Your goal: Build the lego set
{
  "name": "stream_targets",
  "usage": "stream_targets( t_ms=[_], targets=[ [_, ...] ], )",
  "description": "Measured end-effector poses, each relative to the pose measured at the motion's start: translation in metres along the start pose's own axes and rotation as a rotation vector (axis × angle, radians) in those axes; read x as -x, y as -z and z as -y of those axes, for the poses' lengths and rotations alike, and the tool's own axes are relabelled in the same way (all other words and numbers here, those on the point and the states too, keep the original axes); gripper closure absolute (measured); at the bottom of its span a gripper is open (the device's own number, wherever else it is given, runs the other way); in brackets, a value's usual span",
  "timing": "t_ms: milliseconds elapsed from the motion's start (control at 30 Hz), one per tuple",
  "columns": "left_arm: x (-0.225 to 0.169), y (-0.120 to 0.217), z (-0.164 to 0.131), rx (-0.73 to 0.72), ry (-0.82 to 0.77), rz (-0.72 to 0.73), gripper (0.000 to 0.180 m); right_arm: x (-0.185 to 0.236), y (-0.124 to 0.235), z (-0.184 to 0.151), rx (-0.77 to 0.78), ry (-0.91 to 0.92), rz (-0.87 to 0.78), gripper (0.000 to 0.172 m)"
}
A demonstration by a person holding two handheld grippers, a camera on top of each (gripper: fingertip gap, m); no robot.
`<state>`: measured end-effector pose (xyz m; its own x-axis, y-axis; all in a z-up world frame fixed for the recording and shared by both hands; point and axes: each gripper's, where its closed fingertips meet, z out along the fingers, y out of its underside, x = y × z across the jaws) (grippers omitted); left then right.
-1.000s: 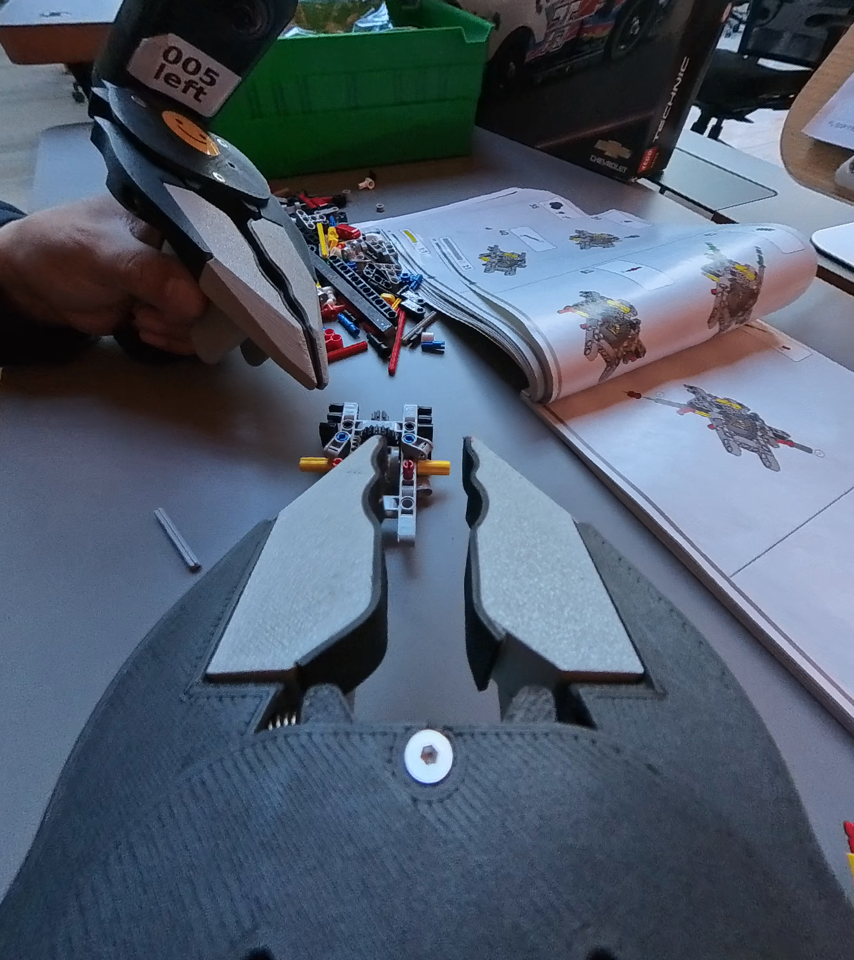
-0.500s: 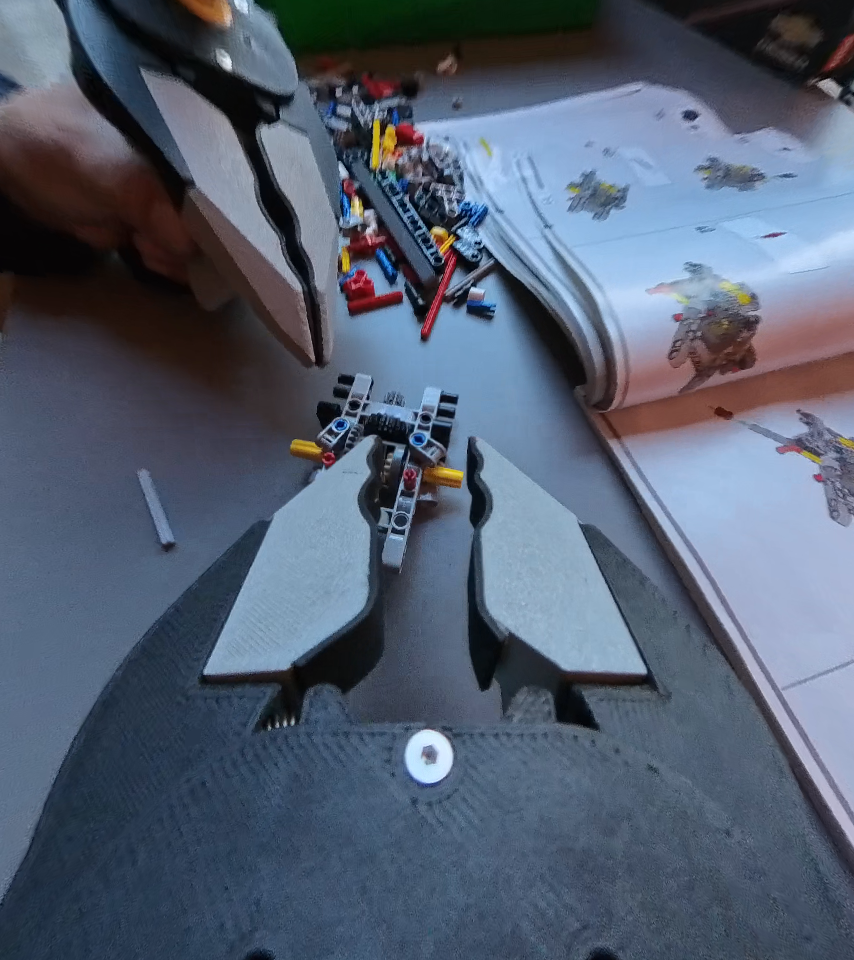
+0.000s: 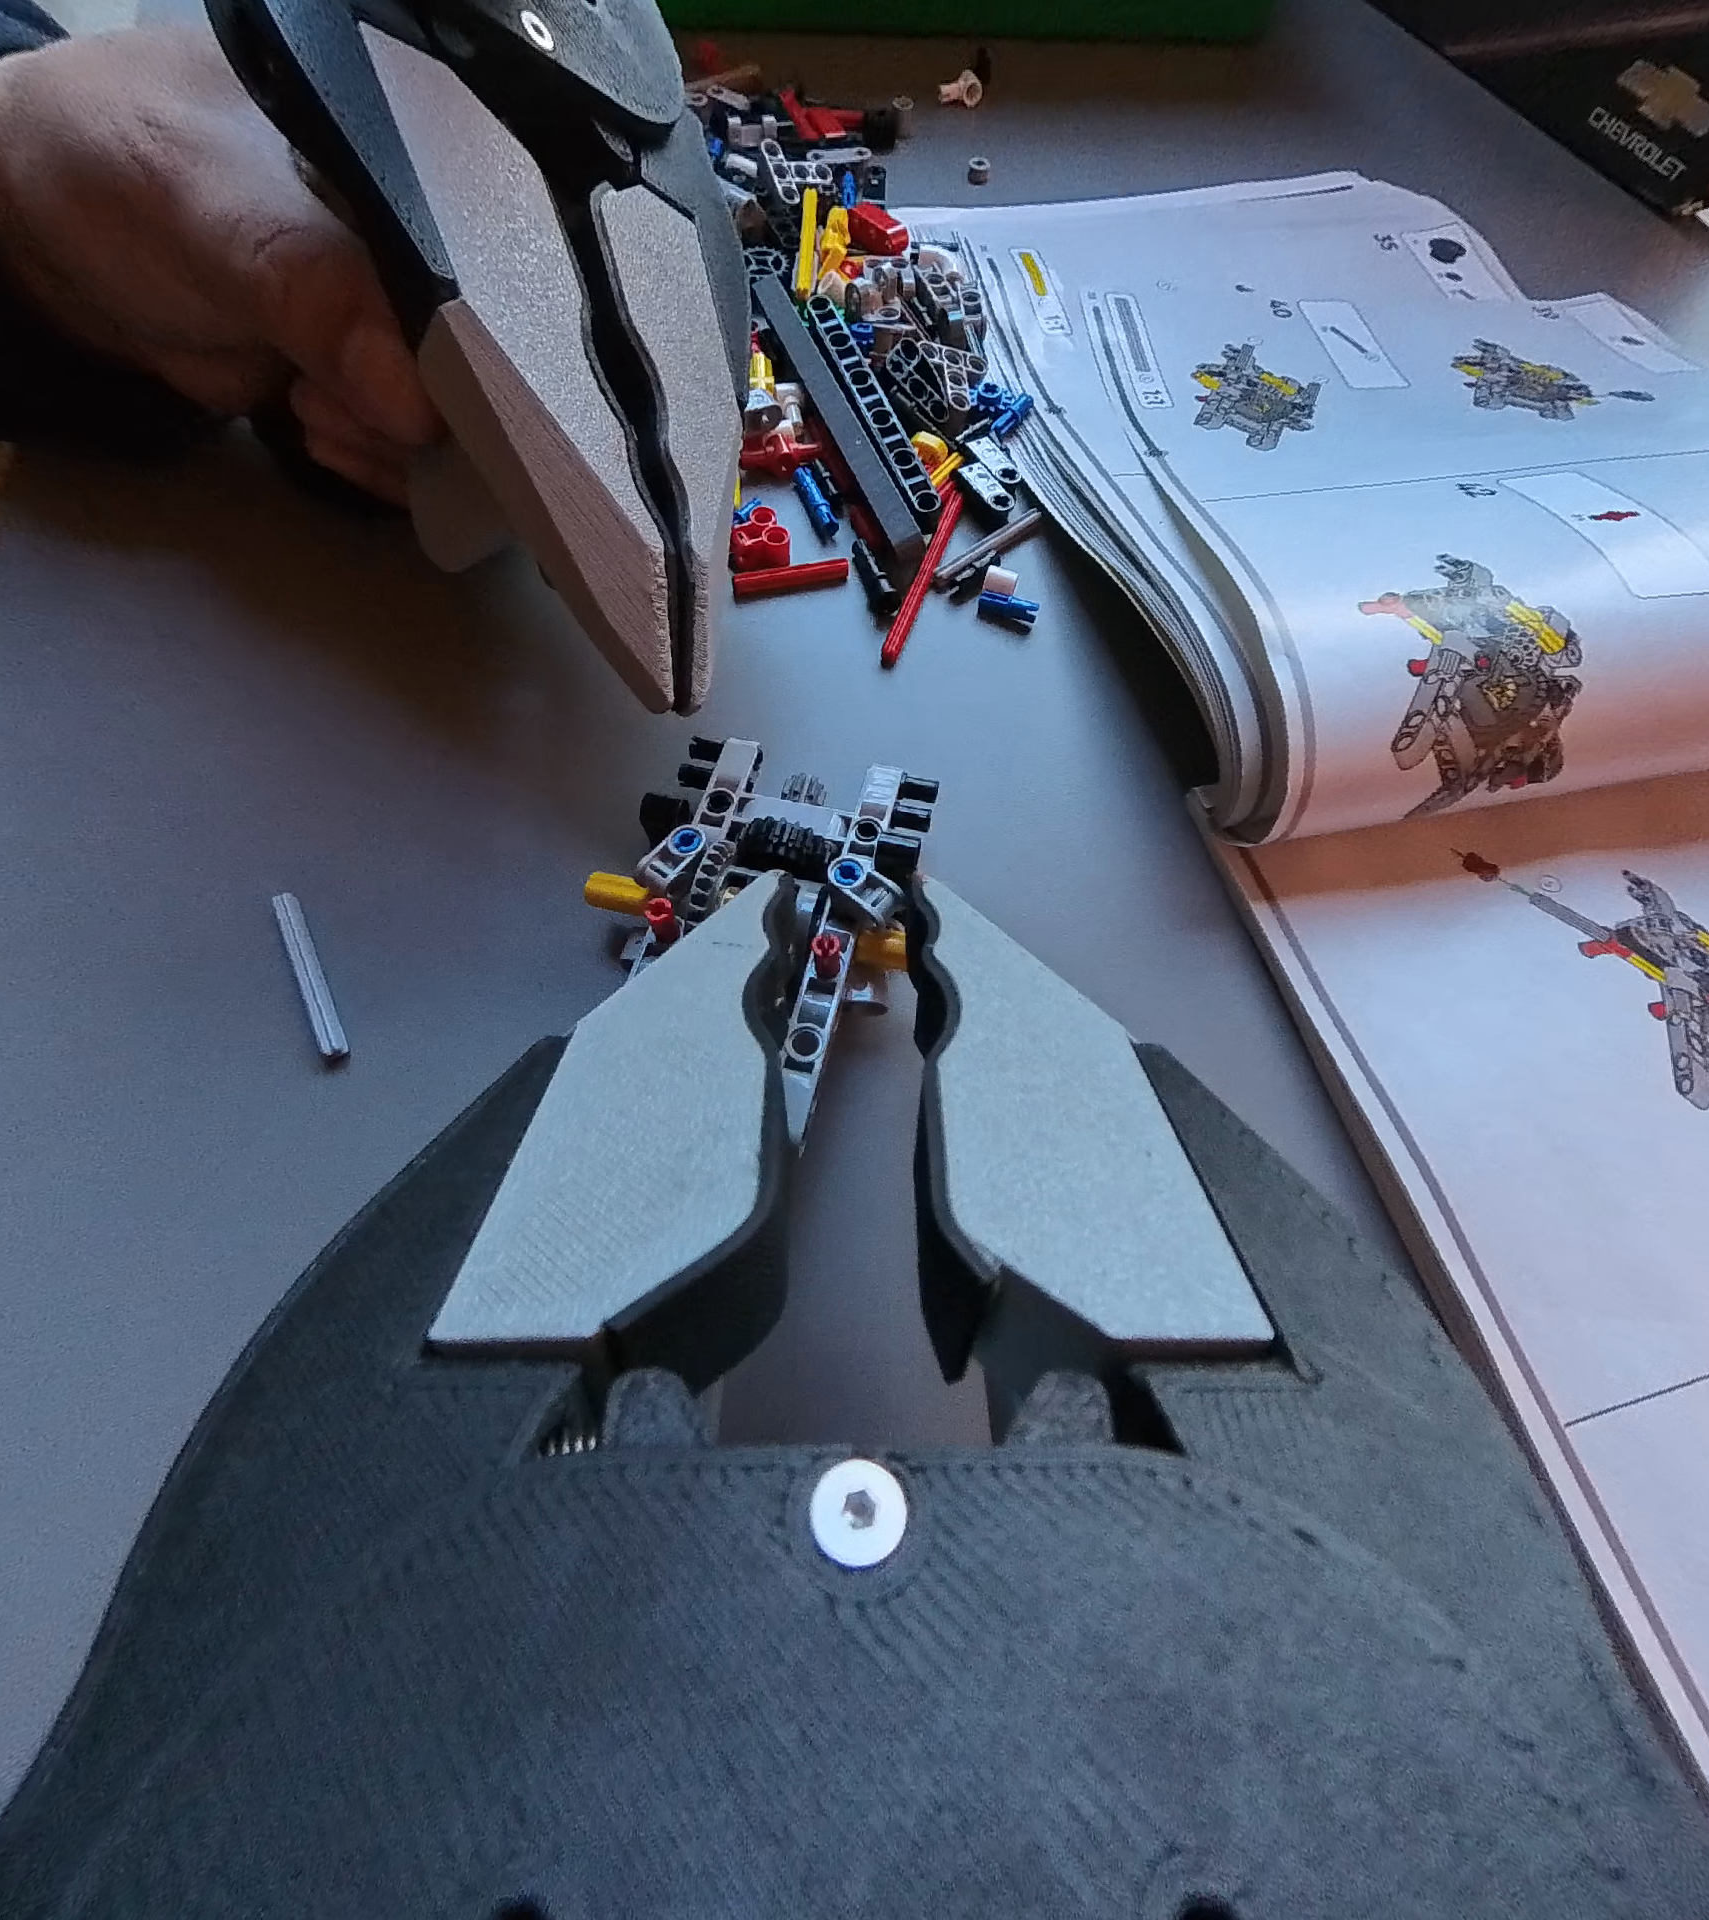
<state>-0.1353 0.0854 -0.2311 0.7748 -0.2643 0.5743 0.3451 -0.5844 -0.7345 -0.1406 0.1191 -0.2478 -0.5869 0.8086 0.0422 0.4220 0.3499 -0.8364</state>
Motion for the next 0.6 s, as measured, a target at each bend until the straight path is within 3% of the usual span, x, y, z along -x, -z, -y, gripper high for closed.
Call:
stream_targets(
  t_ms=[367,500,533,600],
  targets=[
    [0.0,0.0,0.0,0.001,-0.002,0.003,0.18,-0.002,-0.002,-0.003,0.023,-0.024,0.005,0.155],
    [0.0,0.001,0.001,-0.009,0.004,-0.002,0.18,-0.01,0.003,-0.005,0.003,-0.209,0.083,0.162],
    [0.0,0.001,0.001,-0.009,0.004,-0.002,0.18,-0.012,0.005,-0.004,-0.016,-0.284,0.129,0.172],
    [0.0,0.0,0.001,-0.005,0.0,0.0,0.18,-0.015,0.012,0.0,-0.076,-0.447,0.25,0.172]
  ],
)
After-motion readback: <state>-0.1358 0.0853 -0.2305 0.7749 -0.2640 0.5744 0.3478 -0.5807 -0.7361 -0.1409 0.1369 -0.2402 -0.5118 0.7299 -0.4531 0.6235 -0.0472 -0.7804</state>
